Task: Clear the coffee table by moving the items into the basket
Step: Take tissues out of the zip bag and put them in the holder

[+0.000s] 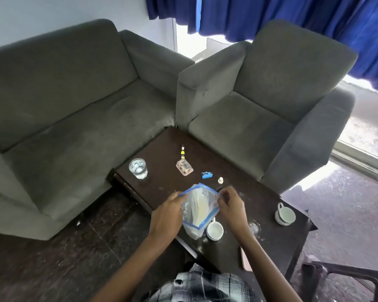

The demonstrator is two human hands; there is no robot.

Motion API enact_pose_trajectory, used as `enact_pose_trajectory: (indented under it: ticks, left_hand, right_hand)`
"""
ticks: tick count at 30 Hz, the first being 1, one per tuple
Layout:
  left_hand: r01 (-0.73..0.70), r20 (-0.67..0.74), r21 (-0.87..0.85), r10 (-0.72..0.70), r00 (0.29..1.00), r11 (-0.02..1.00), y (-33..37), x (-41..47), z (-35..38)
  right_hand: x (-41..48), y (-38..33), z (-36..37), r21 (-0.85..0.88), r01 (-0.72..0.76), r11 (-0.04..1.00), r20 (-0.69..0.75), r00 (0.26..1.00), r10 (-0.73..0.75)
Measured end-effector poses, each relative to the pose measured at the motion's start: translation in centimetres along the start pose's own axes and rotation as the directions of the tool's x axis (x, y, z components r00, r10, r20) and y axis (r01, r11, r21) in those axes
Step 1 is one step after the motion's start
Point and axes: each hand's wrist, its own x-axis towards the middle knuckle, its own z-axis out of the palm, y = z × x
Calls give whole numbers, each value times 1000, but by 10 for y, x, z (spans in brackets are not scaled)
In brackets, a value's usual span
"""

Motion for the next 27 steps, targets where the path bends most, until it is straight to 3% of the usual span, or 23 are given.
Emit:
enact_pose_trajectory:
  ticks: [8,13,21,27]
  left_hand:
    - [2,93,119,-13,996,993,-33,87,-32]
    - [-120,194,98,99,976,988,-55,138,-52]
    - [-370,387,-26,351,853,929,-84,207,-90]
    - [-463,485,-110,454,747,879,-88,227,-103]
  right_hand:
    - [56,-31,33,-198,182,963,-23,982,-190]
    - [86,-43,60,-362,143,921,8,989,-150]
    - [113,-87,109,-399,-95,912,-73,995,71]
    - [121,-114,135,-490,-317,812,-288,938,193]
